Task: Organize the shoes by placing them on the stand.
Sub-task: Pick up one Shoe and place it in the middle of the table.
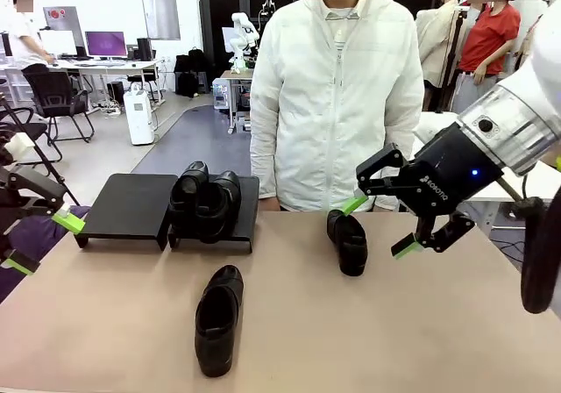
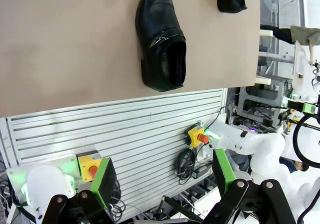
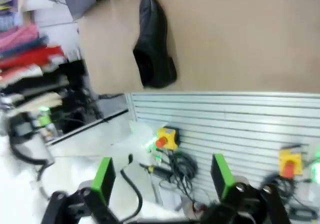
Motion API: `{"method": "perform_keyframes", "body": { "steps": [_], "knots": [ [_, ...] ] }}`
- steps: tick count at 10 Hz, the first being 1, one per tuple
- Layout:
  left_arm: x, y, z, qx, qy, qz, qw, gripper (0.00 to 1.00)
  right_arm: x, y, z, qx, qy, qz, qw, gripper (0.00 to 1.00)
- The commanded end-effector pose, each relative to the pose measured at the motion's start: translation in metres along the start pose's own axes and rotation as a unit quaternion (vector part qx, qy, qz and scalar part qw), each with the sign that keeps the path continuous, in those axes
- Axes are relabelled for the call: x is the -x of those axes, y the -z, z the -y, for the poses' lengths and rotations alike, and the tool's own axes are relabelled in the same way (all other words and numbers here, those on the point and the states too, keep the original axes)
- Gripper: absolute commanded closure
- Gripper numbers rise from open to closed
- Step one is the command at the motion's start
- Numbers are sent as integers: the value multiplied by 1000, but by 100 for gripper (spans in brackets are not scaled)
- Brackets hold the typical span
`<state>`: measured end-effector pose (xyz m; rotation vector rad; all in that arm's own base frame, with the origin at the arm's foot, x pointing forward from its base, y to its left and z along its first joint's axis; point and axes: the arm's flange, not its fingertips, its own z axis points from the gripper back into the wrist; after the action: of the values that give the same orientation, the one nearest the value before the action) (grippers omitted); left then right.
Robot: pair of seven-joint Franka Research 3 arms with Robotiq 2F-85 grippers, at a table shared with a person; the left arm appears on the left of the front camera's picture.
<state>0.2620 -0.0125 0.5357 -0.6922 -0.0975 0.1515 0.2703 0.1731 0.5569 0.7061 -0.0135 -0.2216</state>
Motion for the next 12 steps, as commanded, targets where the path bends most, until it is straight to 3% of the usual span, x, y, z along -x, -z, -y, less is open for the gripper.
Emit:
{"method": "perform_keyframes", "body": {
  "steps": [1, 4, 5, 6, 7, 9, 10, 11, 12],
  "knots": [
    [0, -3, -1, 4, 2, -3, 1000, 0, 17, 9, -26, 6, -32, -45, 998, 0],
    [0, -3, -1, 4, 2, -3, 1000, 0, 16, 9, -16, 14, -20, -26, 999, 0],
    [0, -3, -1, 4, 2, -3, 1000, 0, 8, -20, 3, -30, -16, -98, 995, 0],
    [0, -3, -1, 4, 2, -3, 1000, 0, 9, -54, 31, -54, 5, -97, 994, 0],
    [0, -3, -1, 4, 2, -3, 1000, 0, 13, -92, 62, -116, 6, -111, 987, 0],
    [0, -3, -1, 4, 2, -3, 1000, 0, 21, -167, 131, -225, 22, -45, 973, 0],
    [0, -3, -1, 4, 2, -3, 1000, 0, 20, -180, 157, -295, 9, -46, 954, 0],
    [0, -3, -1, 4, 2, -3, 1000, 0, 16, -168, 172, -314, 11, -36, 949, 0],
    [0, -3, -1, 4, 2, -3, 1000, 0, 34, -179, 135, -226, 20, -51, 973, 0]
  ]
}}
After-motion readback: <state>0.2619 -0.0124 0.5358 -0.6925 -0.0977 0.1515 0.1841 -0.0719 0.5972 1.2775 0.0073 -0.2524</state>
